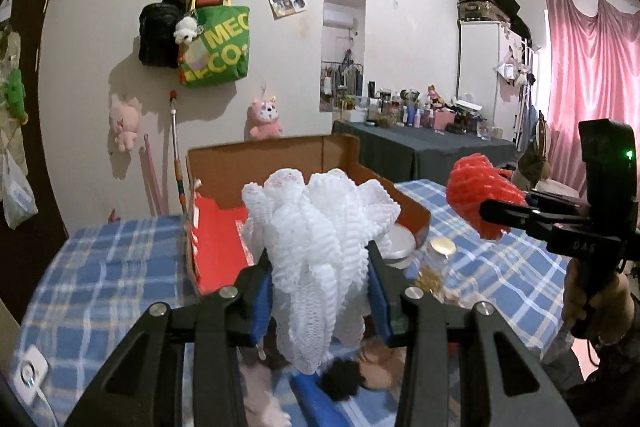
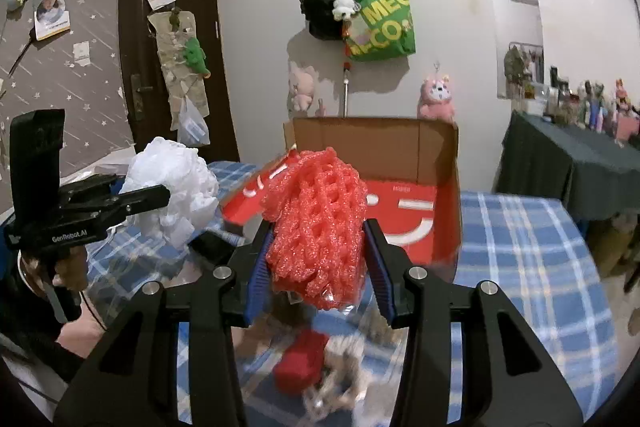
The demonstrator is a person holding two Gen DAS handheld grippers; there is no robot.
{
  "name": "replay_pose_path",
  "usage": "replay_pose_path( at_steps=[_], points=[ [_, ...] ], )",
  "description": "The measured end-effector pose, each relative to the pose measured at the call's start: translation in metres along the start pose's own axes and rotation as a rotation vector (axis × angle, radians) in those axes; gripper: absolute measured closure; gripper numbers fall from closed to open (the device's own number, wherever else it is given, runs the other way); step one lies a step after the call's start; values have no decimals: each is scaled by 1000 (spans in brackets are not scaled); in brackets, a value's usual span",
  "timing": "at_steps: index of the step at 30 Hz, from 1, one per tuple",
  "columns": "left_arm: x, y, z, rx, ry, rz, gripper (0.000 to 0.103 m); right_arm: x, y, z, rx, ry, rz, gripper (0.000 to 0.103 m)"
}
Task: Organize soft objects
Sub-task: 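Carry both poufs into the red-lined box and lower them onto its floor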
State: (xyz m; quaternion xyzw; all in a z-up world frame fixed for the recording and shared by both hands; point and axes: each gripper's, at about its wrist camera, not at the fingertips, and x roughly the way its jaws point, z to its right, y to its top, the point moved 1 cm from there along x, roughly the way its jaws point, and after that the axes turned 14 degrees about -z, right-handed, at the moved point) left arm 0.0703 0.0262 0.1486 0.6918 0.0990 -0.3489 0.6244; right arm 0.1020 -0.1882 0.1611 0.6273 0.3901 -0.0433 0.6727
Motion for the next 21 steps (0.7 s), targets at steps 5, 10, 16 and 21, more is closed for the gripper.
replay_pose_path(
  at_steps=[5,10,16,21],
  points=[
    [6,31,-14,31,-5,5,60,12,36,7,-43,20,-14,61],
    [25,67,-23,83,-29,-30,60,34,74,13,-78,48,-70,61],
    [59,101,-32,127,-50,-90,60,90,114,25,-90,41,-188,61],
    [107,125,-44,133,-50,-177,60,155,136,45,-48,34,-314,61]
  ],
)
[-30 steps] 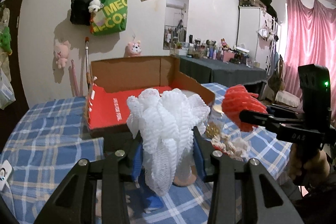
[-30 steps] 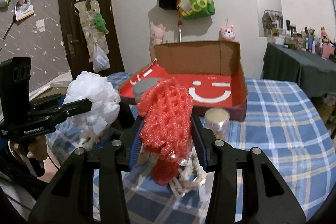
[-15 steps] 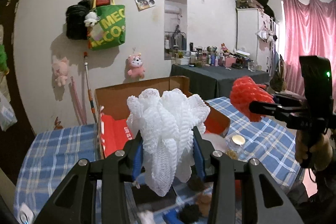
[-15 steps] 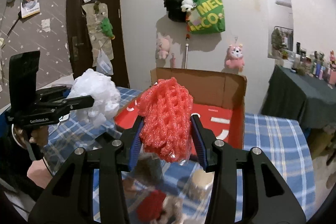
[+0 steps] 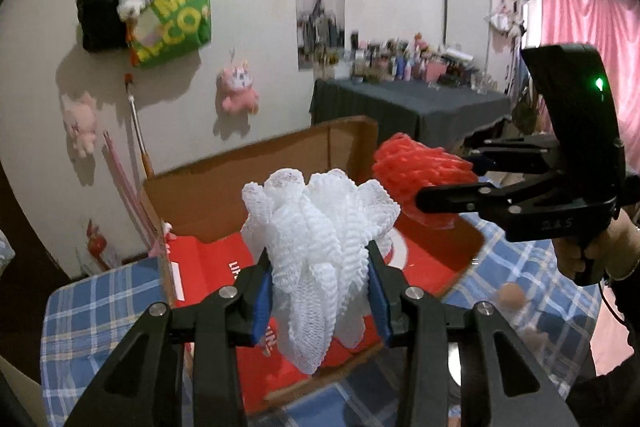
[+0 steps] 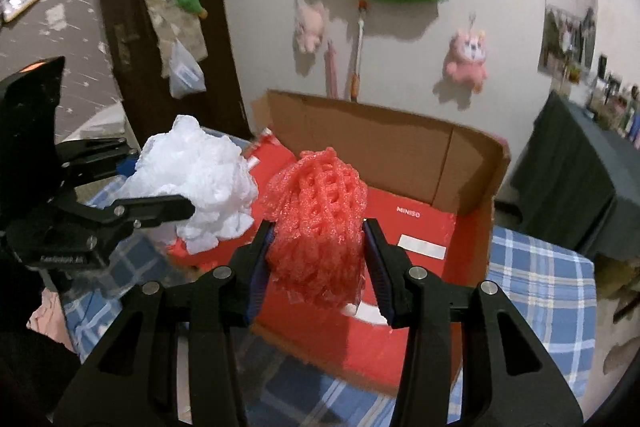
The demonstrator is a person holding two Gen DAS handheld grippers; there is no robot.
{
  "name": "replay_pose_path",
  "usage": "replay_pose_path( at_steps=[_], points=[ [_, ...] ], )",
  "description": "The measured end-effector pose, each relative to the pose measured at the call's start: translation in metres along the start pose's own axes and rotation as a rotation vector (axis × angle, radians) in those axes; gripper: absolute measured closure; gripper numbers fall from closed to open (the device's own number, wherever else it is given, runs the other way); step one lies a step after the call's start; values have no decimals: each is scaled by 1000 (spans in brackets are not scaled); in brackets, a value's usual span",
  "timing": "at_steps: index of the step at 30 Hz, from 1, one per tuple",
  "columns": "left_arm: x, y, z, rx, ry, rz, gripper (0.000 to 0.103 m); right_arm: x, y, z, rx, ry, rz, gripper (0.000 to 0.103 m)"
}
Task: Organize soft objects
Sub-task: 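Carry both poufs into the red-lined box and lower them onto its floor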
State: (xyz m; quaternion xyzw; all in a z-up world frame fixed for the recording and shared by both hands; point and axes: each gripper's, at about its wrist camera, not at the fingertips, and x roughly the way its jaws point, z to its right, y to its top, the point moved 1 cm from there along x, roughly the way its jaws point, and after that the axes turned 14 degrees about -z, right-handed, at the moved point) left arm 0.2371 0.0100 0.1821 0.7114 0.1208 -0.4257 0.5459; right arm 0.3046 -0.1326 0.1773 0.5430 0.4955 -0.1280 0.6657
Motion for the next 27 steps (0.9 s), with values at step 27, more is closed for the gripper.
replay_pose_path(
  at_steps=[27],
  points=[
    [205,56,-76,-154,46,-307,52,178,63,91,212,-112,-358,59]
  ],
)
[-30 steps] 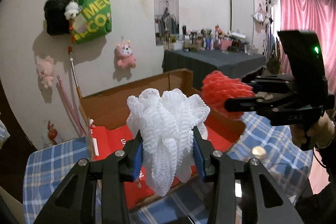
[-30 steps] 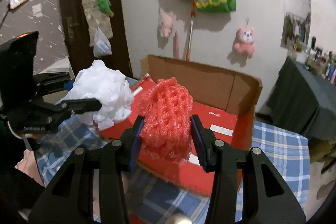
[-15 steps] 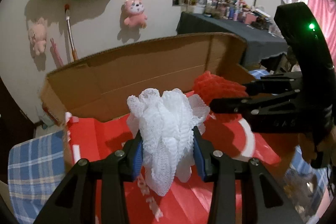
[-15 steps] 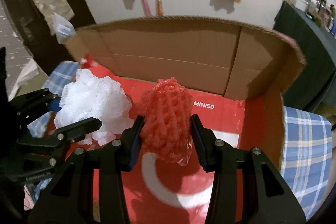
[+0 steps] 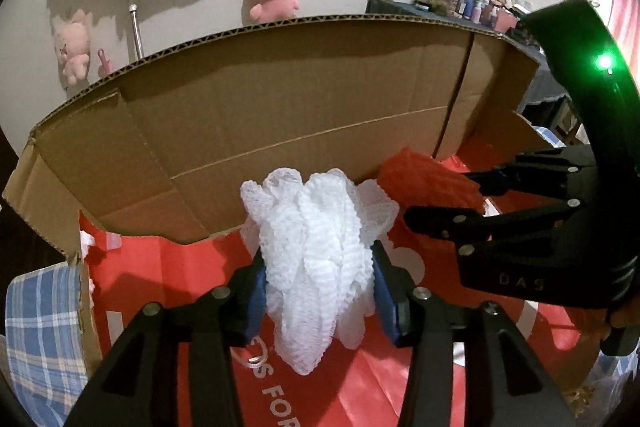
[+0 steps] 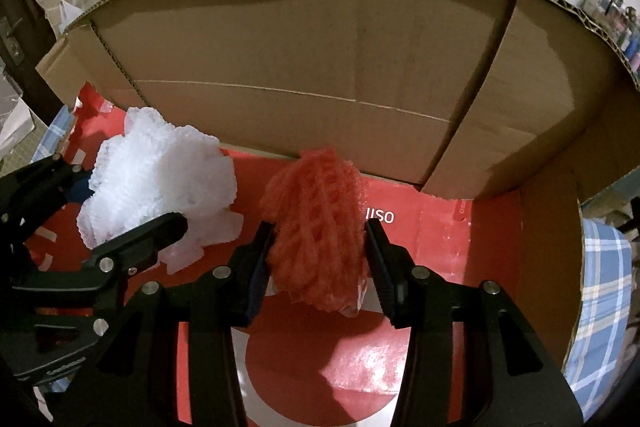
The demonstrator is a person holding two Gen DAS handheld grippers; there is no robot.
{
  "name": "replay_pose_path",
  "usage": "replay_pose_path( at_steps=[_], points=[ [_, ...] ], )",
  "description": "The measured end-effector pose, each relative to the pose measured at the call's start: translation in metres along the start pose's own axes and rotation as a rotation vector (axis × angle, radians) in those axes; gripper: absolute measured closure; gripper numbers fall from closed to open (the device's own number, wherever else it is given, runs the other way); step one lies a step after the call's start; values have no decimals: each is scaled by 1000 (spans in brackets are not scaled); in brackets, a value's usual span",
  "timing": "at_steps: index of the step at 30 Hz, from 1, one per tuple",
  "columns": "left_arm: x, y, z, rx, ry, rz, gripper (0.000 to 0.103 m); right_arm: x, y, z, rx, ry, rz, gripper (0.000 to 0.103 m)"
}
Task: Organize soft objects
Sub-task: 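Carry both poufs into the red-lined box and lower them onto its floor, then open both tools to release the poufs and withdraw from the box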
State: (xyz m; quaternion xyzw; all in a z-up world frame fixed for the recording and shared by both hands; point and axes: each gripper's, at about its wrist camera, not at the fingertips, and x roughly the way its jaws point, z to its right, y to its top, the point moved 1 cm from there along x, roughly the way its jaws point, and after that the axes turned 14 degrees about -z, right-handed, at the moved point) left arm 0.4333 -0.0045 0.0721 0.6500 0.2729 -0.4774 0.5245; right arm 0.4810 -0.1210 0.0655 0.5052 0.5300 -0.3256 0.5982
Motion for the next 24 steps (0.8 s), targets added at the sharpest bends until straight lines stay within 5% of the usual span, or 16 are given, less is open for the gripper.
replay_pose_path(
  at_steps=[20,24],
  points=[
    [-2,-1,-1,-8,77,-2,25,-21,-11,-11,-11,-90,19,46],
    [-9,-2,-2,-19,89,19,19,-36,-14,-16,-9,-95,42,37]
  ],
)
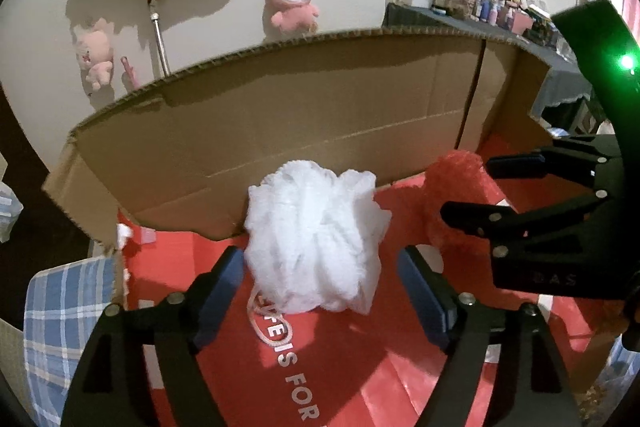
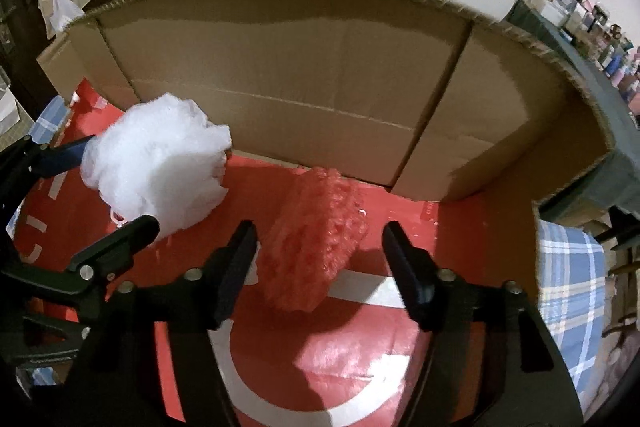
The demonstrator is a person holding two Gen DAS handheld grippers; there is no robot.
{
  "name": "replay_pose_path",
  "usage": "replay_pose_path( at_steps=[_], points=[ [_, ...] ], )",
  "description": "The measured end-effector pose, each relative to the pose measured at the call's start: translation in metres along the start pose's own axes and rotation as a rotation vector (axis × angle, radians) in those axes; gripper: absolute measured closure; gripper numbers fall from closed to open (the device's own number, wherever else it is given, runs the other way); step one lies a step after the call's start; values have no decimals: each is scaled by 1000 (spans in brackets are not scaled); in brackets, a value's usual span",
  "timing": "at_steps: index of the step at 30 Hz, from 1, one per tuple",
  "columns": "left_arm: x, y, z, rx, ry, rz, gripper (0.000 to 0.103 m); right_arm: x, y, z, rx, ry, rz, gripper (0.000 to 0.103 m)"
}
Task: Organize soft objects
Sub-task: 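Open both tools to release the poufs and withdraw from the box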
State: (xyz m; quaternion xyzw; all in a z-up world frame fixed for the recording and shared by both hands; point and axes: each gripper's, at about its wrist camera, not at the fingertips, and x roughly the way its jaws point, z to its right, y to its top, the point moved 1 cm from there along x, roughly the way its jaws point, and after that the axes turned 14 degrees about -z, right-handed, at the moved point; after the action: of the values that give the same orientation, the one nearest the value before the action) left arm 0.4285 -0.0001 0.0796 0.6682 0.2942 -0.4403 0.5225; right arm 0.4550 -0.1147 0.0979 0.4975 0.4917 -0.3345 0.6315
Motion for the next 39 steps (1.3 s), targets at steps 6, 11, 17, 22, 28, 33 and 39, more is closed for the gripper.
replay_pose_path(
  at_steps=[6,11,17,22,28,33,39],
  points=[
    [-27,-7,-3,-30,-5,50,9,-38,-20,-7,14,4,59,35],
    [-68,-21,0,-44,0,121,2,-81,-48,-5,14,1,150,29],
    [-135,-53,8,-74,-16,241,0,-145,-82,-2,7,-9,294,15],
    [-188,-90,17,-99,-52,343,0,-196,-134,-13,-12,-24,416,11],
    [-232,-140,25,-124,-54,438,0,-239,-201,-34,-46,-38,562,5],
    [-258,-184,35,-124,-54,510,0,-254,-252,-49,-54,-27,622,5],
    [-277,-237,53,-118,-24,575,0,-250,-311,-59,-28,-31,696,0]
  ],
)
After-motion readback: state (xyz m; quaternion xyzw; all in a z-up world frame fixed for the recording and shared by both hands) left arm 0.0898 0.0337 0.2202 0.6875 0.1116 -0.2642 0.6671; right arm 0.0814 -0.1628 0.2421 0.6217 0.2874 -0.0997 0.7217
